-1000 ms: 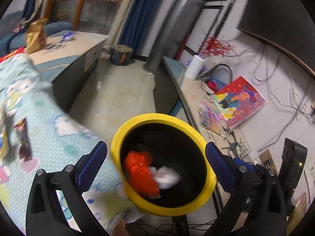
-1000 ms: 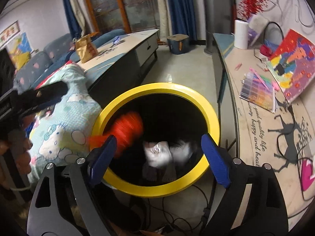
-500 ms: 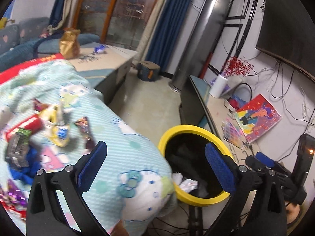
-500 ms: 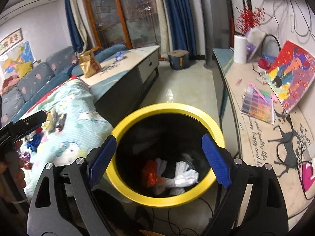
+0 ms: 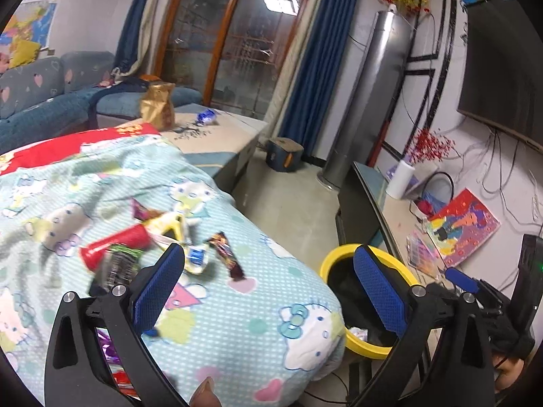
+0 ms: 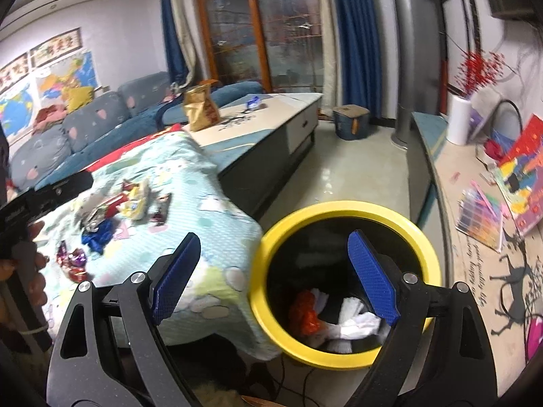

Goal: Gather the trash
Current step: 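Move both open tools back over the remaining wrappers on the bed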

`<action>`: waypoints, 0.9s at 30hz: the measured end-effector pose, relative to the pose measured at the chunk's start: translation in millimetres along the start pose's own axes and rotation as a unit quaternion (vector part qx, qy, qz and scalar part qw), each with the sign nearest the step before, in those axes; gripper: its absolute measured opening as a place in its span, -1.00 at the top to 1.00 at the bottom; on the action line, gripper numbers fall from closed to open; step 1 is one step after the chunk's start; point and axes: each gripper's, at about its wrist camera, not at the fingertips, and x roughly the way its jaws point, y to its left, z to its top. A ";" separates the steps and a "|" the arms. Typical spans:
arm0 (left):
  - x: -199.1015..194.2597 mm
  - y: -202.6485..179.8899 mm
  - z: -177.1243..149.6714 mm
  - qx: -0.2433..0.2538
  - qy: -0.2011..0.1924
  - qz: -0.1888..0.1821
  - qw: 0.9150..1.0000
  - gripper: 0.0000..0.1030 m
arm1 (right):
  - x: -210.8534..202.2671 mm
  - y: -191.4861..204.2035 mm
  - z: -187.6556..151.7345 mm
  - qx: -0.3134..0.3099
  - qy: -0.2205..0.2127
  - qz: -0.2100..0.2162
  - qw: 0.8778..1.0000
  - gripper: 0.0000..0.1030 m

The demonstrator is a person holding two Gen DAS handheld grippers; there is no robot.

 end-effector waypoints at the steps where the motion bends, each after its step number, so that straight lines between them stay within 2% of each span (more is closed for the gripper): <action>1: -2.6 3.5 1.4 -0.003 -0.003 0.002 1.000 -0.87 | 0.4 5.8 0.7 -0.006 -0.001 0.004 1.000 -0.57; 15: -34.3 53.8 12.2 -0.041 -0.032 0.045 0.998 -0.87 | 7.9 68.1 14.7 -0.059 0.001 0.068 0.996 -0.57; 27: -48.8 107.8 9.0 -0.076 -0.035 0.088 0.993 -0.87 | 23.3 114.2 18.1 -0.096 0.011 0.110 0.989 -0.57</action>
